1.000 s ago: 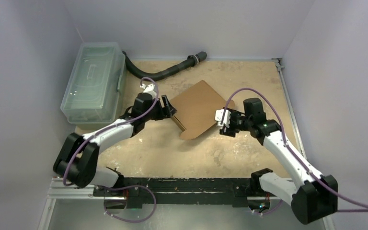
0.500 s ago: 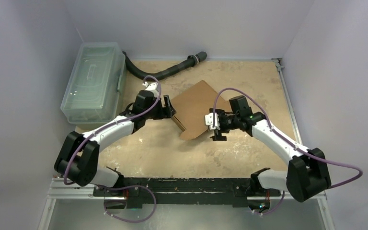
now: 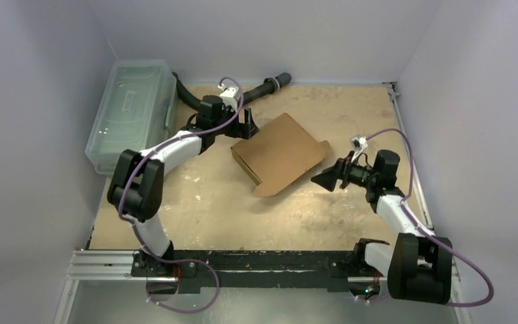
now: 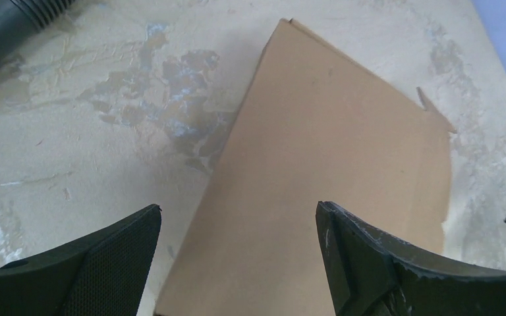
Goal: Fold the paper box
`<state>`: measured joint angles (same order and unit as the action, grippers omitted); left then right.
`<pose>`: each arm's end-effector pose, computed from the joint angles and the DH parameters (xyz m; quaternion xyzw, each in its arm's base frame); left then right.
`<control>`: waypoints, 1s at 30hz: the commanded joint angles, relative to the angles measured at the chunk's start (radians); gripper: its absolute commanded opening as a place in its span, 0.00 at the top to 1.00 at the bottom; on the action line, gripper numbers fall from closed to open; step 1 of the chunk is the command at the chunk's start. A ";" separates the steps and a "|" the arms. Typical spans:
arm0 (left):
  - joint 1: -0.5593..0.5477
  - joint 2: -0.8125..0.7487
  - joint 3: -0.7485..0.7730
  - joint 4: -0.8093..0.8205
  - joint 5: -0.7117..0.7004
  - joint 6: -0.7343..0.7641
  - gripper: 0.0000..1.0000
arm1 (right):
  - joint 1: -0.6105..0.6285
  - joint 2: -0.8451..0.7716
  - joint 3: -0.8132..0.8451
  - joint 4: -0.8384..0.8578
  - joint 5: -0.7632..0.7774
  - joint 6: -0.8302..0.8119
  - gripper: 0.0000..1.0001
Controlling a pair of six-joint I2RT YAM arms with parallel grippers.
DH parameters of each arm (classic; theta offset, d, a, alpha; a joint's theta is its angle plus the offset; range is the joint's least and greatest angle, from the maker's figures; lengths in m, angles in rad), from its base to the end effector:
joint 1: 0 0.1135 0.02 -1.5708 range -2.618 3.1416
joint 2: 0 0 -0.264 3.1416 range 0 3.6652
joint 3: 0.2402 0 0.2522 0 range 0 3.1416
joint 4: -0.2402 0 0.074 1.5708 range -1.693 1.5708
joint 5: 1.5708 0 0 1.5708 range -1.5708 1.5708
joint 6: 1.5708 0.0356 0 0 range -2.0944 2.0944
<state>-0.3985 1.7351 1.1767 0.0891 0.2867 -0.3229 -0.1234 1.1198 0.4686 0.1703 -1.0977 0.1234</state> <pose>0.3640 -0.1642 0.2461 0.1066 0.8400 -0.2967 0.4417 0.2184 0.0048 0.2086 -0.1786 0.7573 0.4461 0.4422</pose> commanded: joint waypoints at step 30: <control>0.020 0.356 0.116 0.045 0.307 0.000 0.35 | 0.205 0.743 -0.034 1.187 0.217 0.886 0.50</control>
<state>-0.3790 2.0682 1.3426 0.0925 0.5510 -0.2722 0.0784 1.8248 0.4042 1.2324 -0.9009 0.9882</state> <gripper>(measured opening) 0.661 0.585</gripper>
